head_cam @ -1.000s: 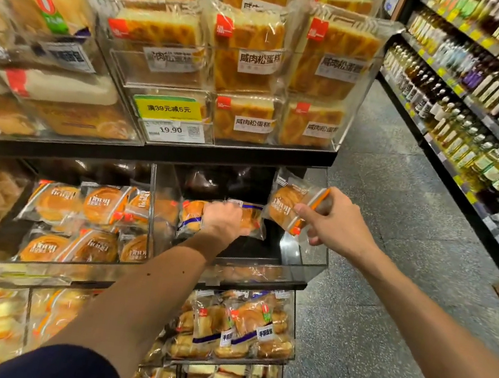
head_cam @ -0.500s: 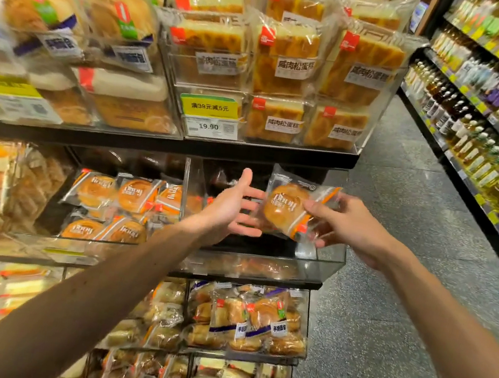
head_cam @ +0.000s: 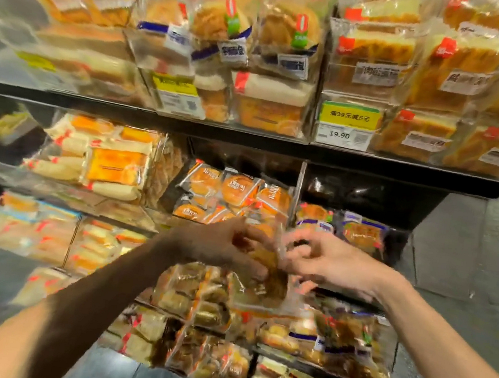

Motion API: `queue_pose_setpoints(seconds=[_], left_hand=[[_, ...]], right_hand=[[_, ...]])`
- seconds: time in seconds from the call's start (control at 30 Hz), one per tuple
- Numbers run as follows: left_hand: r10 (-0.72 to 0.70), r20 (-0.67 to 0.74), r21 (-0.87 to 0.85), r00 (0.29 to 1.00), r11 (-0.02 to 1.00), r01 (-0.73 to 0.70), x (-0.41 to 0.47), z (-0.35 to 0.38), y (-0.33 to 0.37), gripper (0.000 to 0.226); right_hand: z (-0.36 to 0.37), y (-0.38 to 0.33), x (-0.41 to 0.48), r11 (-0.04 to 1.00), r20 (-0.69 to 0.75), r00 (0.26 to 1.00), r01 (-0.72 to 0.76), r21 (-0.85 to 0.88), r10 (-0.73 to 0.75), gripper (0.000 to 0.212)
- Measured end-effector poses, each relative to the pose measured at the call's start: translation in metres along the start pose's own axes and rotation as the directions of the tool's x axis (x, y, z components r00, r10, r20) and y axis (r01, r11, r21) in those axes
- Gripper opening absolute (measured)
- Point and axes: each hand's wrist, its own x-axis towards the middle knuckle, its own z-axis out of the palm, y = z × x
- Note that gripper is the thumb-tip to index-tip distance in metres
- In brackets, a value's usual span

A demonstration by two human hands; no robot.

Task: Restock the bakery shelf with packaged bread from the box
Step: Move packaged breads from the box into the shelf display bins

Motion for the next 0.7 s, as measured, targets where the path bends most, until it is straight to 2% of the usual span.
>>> queue_pose_setpoints(seconds=[0.1,0.17,0.23,0.3,0.37,0.47,0.53,0.57,0.63,0.7], left_hand=[[-0.001,-0.124,0.05,0.992,0.999,0.008,-0.013,-0.025,-0.02,0.054],[0.028,-0.282,-0.001,0.959,1.0,-0.03,-0.02,-0.039,-0.04,0.056],[0.062,-0.491,-0.032,0.869,0.995,-0.09,-0.028,-0.053,-0.06,0.043],[0.14,-0.636,0.124,0.759,0.989,-0.079,-0.036,-0.067,-0.079,0.029],[0.231,-0.625,0.289,0.745,0.956,-0.054,-0.045,-0.077,-0.092,0.037],[0.201,-0.51,0.359,0.836,0.933,-0.005,-0.054,-0.087,-0.095,0.067],[0.162,-0.434,0.498,0.886,0.863,0.086,-0.051,-0.102,-0.088,0.092],[0.158,-0.408,0.563,0.899,0.819,0.112,-0.046,-0.113,-0.084,0.097],[0.2,-0.364,0.675,0.91,0.729,0.11,-0.033,-0.136,-0.078,0.092],[0.197,-0.327,0.713,0.924,0.694,0.104,-0.022,-0.152,-0.07,0.085]], right_hand=[[0.032,-0.002,0.023,1.0,0.009,1.0,0.022,-0.021,-0.022,0.052],[0.046,-0.003,0.036,0.998,-0.049,0.998,0.037,0.049,-0.035,0.059],[0.063,-0.003,0.048,0.989,-0.143,0.989,0.058,0.136,-0.038,0.054],[0.082,-0.001,0.064,0.967,-0.265,0.964,0.091,0.238,-0.025,0.044],[0.098,-0.001,0.082,0.93,-0.399,0.917,0.124,0.345,0.025,0.044],[0.115,-0.006,0.117,0.852,-0.551,0.829,0.215,0.477,0.099,0.046],[0.123,-0.015,0.135,0.853,-0.608,0.787,0.24,0.464,0.109,0.046],[0.125,-0.02,0.141,0.855,-0.617,0.779,0.244,0.458,0.108,0.044],[0.128,-0.03,0.153,0.864,-0.615,0.78,0.229,0.448,0.113,0.043],[0.125,-0.042,0.163,0.915,-0.643,0.755,0.16,0.37,0.127,0.045]])
